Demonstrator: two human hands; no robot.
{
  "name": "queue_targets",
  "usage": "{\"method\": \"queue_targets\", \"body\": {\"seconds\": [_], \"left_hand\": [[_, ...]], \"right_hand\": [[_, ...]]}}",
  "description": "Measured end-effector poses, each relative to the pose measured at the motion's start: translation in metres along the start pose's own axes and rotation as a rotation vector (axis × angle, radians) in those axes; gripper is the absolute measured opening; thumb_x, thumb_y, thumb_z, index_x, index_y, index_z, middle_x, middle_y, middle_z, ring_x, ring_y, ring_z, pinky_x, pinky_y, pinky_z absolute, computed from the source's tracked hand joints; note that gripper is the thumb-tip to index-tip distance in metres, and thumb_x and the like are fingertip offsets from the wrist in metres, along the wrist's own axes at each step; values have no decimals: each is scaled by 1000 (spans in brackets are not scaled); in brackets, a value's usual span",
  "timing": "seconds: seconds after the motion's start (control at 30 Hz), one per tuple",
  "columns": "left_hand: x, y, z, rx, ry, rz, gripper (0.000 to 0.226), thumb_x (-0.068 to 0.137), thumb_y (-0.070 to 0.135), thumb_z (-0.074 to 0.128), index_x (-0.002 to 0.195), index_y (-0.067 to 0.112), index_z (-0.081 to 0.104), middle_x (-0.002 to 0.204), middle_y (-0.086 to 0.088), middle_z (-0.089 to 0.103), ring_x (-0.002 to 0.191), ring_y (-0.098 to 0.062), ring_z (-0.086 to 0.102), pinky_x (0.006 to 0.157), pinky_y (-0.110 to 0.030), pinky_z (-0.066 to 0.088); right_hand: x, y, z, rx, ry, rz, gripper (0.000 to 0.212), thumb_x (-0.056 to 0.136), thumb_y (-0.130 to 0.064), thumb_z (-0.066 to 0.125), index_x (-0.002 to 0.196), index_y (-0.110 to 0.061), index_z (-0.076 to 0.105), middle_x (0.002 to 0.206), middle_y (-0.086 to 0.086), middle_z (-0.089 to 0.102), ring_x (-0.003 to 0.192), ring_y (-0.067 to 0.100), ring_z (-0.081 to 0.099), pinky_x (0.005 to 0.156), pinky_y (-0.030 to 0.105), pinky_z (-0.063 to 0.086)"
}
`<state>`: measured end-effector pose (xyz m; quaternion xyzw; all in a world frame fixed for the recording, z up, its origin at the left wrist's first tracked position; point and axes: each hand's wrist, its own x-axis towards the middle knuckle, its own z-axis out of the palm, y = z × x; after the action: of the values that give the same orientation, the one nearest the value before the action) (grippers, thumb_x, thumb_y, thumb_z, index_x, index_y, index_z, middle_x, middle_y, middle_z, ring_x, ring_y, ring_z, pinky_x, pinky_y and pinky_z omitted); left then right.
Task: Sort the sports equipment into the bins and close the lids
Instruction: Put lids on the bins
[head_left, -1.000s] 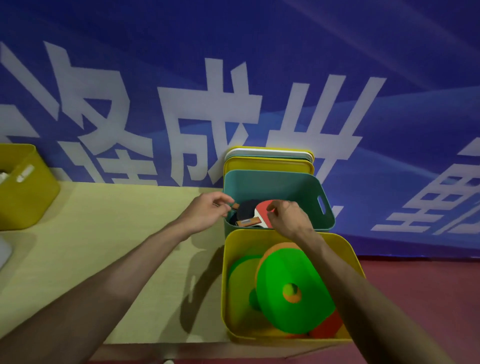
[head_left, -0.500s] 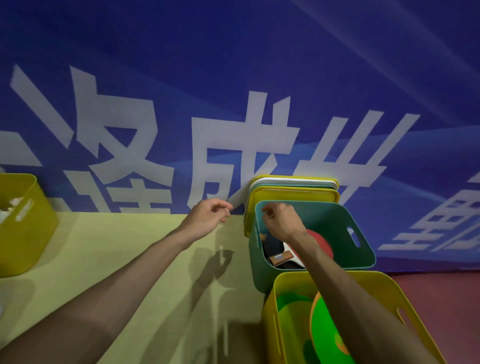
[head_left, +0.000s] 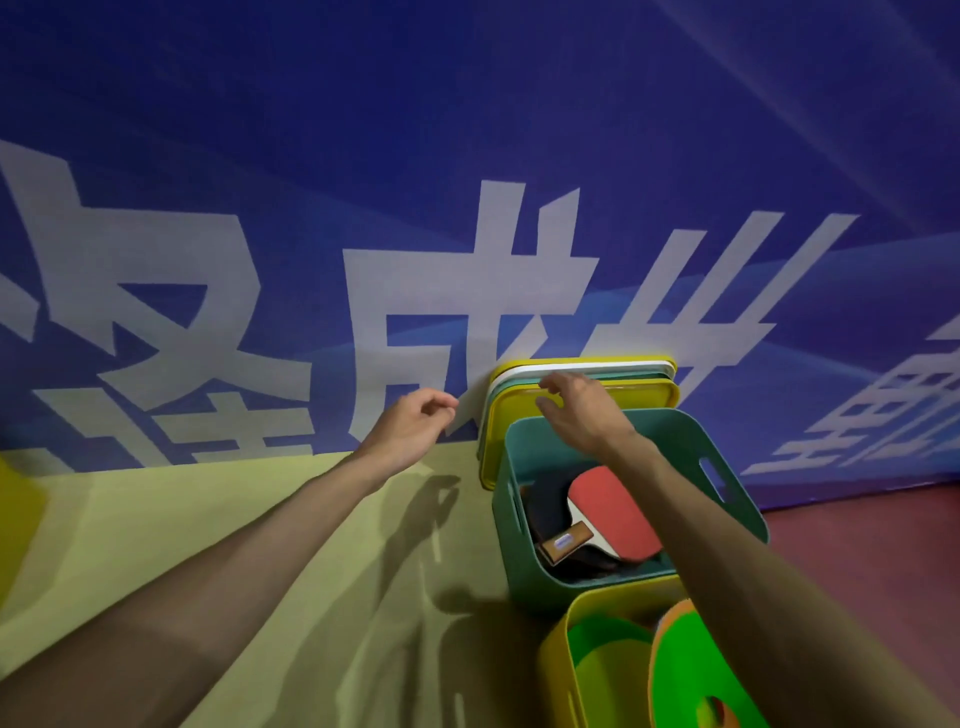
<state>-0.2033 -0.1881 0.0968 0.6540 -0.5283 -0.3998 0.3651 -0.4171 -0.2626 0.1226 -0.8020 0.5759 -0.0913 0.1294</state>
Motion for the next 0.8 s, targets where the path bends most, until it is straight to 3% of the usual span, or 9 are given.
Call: {"method": "queue_targets", "body": {"seconds": [0.1,0.2,0.33,0.5,0.7,0.8], "left_hand": [[25,5,9,59,-10,-1,24,96,27,50,117,21,61,116,3,62,107,-12,56,84,-24,46],[53,9,21,131,-11,-11,27,97,32,48,120,25,58,119,6,61,109,-11,55,94,-33,48],[88,5,41,167,-45,-50,34,98,27,45,131,20,51,131,3,55,118,-14,52,95,-26,41],[115,-11,64,151,-31,-154,40,99,28,42,138,18,44,140,0,50,126,-17,47,104,-30,37],[125,-10,84,128,21,-86,35,99,33,41,128,20,55,128,1,59,113,-14,52,89,-25,39],[126,-8,90,139,23,-64,33,98,36,43,123,22,60,119,3,63,108,-13,55,81,-24,41]], "right_hand": [[25,14,0,-11,-16,-15,37,95,-32,50,125,-12,57,125,11,59,114,30,56,96,40,46],[51,33,1,-38,-42,-32,37,96,-31,48,126,-12,56,126,12,59,113,30,56,97,40,46],[85,54,3,-179,-45,-80,33,99,-29,39,123,-12,55,121,14,59,109,34,57,92,41,45],[105,69,7,-344,48,-264,30,100,-26,37,108,-12,62,110,9,62,102,30,59,84,38,45],[103,86,19,-275,28,-342,27,99,-31,44,101,-17,68,102,7,56,86,33,61,66,38,47],[104,92,22,-227,-33,-349,28,99,-31,42,107,-19,66,107,6,60,93,33,61,73,40,48]]}}
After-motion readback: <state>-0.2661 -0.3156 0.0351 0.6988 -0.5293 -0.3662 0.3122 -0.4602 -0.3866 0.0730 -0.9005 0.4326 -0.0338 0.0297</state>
